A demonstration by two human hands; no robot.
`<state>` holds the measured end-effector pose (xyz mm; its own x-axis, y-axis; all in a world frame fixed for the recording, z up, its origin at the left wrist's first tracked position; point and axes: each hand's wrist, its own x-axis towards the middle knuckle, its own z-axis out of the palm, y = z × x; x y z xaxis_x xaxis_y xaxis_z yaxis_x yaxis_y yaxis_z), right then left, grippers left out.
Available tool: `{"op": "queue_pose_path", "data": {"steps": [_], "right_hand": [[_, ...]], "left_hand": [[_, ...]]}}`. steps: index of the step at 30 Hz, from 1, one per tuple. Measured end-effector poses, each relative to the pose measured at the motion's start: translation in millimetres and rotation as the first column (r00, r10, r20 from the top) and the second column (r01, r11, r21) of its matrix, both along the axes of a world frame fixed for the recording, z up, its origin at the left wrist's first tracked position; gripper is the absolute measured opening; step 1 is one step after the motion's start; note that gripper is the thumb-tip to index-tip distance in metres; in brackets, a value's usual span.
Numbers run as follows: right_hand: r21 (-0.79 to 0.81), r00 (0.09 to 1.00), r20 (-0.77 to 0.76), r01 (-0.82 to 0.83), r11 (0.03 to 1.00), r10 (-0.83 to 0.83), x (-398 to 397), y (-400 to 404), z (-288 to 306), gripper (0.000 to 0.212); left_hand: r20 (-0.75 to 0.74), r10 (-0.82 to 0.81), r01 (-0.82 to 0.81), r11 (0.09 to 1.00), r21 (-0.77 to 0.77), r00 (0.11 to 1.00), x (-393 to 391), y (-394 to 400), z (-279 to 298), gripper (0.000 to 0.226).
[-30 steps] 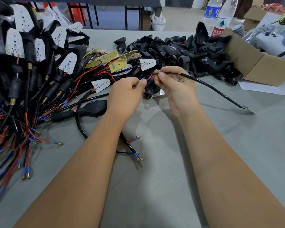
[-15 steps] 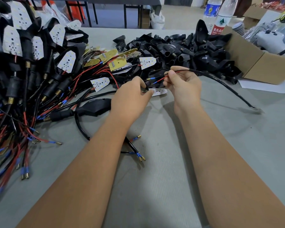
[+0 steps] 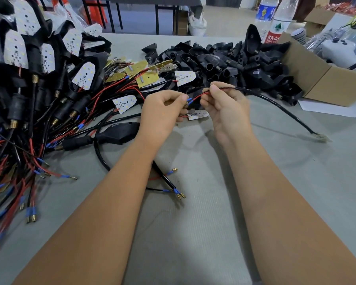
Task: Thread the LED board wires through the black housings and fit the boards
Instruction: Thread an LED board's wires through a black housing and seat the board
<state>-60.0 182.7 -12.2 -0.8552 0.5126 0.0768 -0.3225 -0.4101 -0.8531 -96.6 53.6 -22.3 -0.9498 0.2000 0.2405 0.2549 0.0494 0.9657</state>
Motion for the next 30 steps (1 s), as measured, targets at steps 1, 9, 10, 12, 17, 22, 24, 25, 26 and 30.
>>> {"op": "queue_pose_path", "data": {"steps": [1, 9, 10, 12, 17, 22, 24, 25, 26, 30], "right_hand": [[0.002, 1.0, -0.005, -0.02, 1.0, 0.02, 0.4, -0.1, 0.4, 0.013], [0.16, 0.981, 0.11, -0.176, 0.971, 0.16, 1.6, -6.2, -3.0, 0.011], [0.18, 0.978, 0.125, -0.19, 0.965, 0.169, 2.2, -6.8, -3.4, 0.01], [0.202, 0.974, 0.141, -0.202, 0.958, 0.175, 3.4, -7.5, -3.5, 0.01], [0.26, 0.993, 0.099, -0.094, 0.961, 0.071, 3.4, -8.8, -2.3, 0.013], [0.342, 0.98, 0.118, 0.109, 0.933, -0.158, -2.4, -8.9, -5.8, 0.018], [0.37, 0.967, 0.134, 0.152, 0.916, -0.215, -4.8, -6.5, -7.5, 0.02], [0.389, 0.961, 0.142, 0.166, 0.906, -0.237, -5.8, -5.3, -8.5, 0.02], [0.407, 0.956, 0.149, 0.172, 0.897, -0.251, -6.6, -4.5, -9.6, 0.021], [0.521, 0.946, 0.218, 0.094, 0.848, -0.239, -9.9, -5.0, -14.2, 0.025]], "left_hand": [[0.044, -0.019, 0.016, 0.997, 0.07, 0.999, -0.9, -0.9, 0.1, 0.016], [0.178, -0.065, 0.012, 0.96, 0.281, 0.982, -4.2, -7.1, -1.2, 0.013], [0.175, -0.067, 0.014, 0.958, 0.287, 0.982, -4.0, -7.6, -1.4, 0.012], [0.175, -0.077, 0.022, 0.955, 0.297, 0.982, -3.1, -8.4, -0.8, 0.012], [0.08, 0.054, -0.067, 0.983, 0.169, 0.995, -1.7, -5.9, -1.6, 0.005], [-0.279, 0.156, -0.252, 0.902, -0.351, 0.948, 2.7, -0.1, -3.4, 0.023], [-0.279, 0.085, -0.217, 0.847, -0.485, 0.956, 2.7, 1.3, -5.4, 0.039], [-0.27, 0.068, -0.206, 0.827, -0.523, 0.96, 1.6, 1.7, -6.1, 0.045], [-0.269, 0.063, -0.206, 0.812, -0.546, 0.961, 0.8, 2.3, -6.7, 0.048], [-0.311, 0.07, -0.25, 0.767, -0.591, 0.948, -4.2, 2.8, -8.6, 0.038]]}}
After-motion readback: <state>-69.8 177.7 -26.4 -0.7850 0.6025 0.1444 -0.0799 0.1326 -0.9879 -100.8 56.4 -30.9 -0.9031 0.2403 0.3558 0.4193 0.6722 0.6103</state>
